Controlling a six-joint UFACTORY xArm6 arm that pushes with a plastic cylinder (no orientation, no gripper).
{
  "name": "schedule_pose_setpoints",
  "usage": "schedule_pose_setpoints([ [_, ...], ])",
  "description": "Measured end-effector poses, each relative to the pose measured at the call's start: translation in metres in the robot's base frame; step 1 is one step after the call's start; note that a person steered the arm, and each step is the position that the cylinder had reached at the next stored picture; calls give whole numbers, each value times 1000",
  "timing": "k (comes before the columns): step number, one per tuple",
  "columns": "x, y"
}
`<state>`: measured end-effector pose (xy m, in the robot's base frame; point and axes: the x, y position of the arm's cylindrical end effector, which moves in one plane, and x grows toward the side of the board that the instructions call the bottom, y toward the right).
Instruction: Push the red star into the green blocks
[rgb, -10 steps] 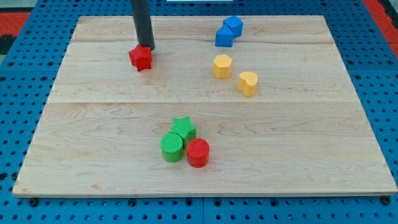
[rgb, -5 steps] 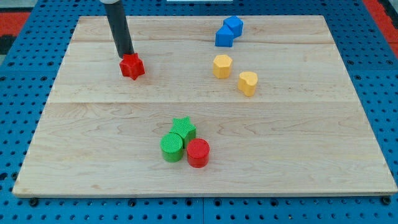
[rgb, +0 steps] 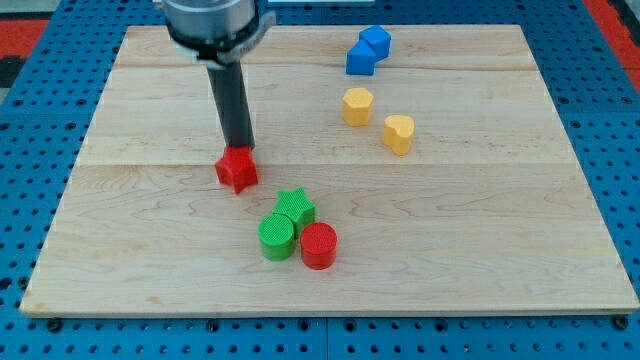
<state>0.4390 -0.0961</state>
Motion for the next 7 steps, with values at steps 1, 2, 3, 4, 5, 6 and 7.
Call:
schedule_pose_setpoints([
  [1,2,-13],
  [2,7,-18],
  [3,7,-32],
  [4,7,-38],
  [5,26,-33],
  [6,34,1],
  [7,-7,2],
])
